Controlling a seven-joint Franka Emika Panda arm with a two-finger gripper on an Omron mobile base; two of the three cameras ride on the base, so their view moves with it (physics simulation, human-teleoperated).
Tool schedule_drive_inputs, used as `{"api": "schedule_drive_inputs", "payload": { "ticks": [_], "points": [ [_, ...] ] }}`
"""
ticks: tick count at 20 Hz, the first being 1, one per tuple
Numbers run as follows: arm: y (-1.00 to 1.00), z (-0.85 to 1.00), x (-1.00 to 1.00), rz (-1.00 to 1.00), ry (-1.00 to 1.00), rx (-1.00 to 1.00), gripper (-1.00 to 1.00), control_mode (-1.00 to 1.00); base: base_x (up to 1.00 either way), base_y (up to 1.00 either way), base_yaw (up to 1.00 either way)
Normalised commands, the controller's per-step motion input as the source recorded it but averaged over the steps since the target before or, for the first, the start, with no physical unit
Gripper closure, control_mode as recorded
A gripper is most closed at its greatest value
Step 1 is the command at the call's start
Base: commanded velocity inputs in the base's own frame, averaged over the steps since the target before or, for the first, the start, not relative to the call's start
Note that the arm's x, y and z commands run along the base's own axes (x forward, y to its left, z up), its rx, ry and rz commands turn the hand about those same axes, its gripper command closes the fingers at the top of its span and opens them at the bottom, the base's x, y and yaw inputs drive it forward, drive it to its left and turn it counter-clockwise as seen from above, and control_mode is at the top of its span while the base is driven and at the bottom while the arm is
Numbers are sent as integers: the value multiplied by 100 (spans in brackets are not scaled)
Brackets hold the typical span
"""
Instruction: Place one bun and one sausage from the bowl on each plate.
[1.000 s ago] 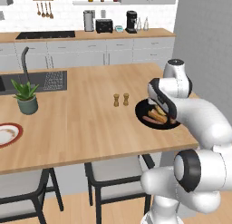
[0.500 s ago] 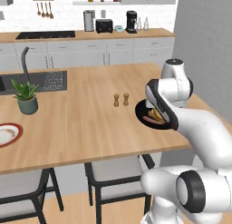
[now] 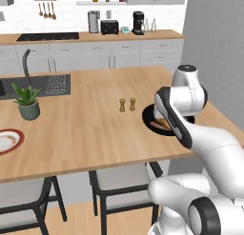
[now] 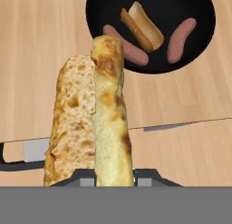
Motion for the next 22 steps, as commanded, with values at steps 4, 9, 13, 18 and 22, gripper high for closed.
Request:
{"api": "schedule_drive_inputs", "payload": {
  "ticks": [4,9,13,18,22],
  "points": [
    [0,0,0,0,0,0,100,100,0,0,0],
    [0,0,0,0,0,0,100,100,-44,72,0],
    [0,0,0,0,0,0,100,100,-19,100,0],
    [0,0,0,0,0,0,100,100,6,100,0],
    [0,0,0,0,0,0,100,100,16,100,0]
  ]
}}
